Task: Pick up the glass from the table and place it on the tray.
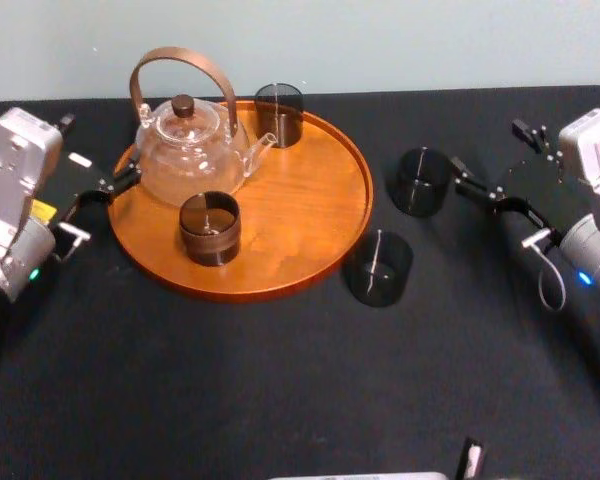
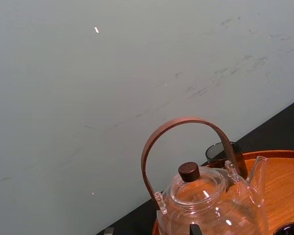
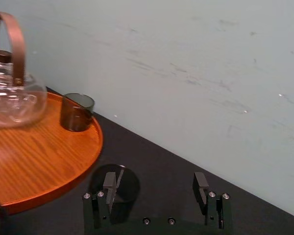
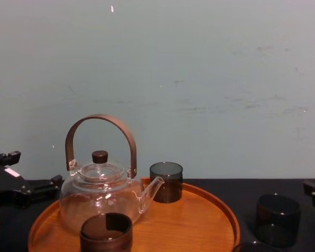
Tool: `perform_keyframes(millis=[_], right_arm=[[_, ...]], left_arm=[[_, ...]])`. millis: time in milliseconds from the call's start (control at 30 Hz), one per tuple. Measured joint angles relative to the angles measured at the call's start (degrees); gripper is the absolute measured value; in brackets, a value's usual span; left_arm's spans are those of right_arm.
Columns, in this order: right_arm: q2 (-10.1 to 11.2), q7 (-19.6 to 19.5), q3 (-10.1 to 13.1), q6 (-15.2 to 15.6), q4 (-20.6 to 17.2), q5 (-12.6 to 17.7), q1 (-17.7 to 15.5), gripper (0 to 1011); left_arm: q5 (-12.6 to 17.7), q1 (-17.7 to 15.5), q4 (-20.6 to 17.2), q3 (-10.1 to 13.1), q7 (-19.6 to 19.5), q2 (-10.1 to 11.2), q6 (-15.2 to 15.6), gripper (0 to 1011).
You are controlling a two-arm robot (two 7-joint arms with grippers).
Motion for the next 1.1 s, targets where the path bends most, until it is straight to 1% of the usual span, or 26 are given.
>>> perform_keyframes(millis=[433,733,1100], right_arm=[[0.9,1.8,1.2,1.5,-5.6,-0.2,-4.7,1002],[1.3,2.5,1.6,2.3,-9.3,-1.3,-7.8,1002],[0.8,3.6,1.6,3.1,-11.9,-3.1,-9.7,1002]], left_arm=[[0.0,0.0,0.0,0.0,0.0,0.0,0.0,1001],[0.0,0.0,0.0,0.0,0.0,0.0,0.0,1001],[0.0,0.0,0.0,0.0,0.0,0.0,0.0,1001]])
